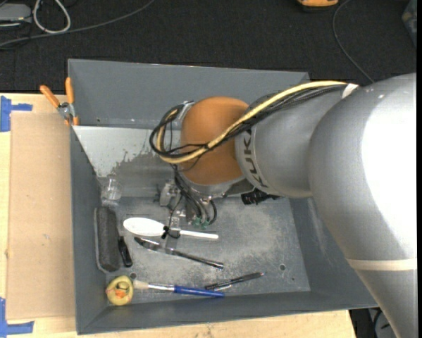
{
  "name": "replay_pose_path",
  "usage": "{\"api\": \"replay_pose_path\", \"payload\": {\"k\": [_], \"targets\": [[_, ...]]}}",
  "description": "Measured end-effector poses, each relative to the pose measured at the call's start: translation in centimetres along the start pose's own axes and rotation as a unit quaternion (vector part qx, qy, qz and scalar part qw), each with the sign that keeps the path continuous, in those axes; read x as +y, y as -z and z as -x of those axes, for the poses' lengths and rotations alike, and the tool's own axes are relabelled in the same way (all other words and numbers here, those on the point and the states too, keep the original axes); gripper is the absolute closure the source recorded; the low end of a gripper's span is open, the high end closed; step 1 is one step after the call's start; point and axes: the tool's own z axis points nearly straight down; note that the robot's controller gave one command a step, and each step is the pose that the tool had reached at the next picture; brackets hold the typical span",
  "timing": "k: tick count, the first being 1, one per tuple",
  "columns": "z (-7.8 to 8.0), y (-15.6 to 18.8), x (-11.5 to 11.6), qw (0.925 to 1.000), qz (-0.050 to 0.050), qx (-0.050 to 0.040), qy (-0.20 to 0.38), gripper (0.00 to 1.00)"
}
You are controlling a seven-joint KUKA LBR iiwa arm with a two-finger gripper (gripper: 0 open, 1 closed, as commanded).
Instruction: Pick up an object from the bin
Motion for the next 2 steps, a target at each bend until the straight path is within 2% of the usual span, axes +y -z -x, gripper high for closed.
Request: {"api": "replay_pose_path", "payload": {"k": [1,2], "targets": [[0.4,-2.7,1.0,1.0,0.002,-0.0036,0.005,0.0],[-1.4,-2.6,1.7,1.0,0.0,0.0018,0.003,1.0]]}}
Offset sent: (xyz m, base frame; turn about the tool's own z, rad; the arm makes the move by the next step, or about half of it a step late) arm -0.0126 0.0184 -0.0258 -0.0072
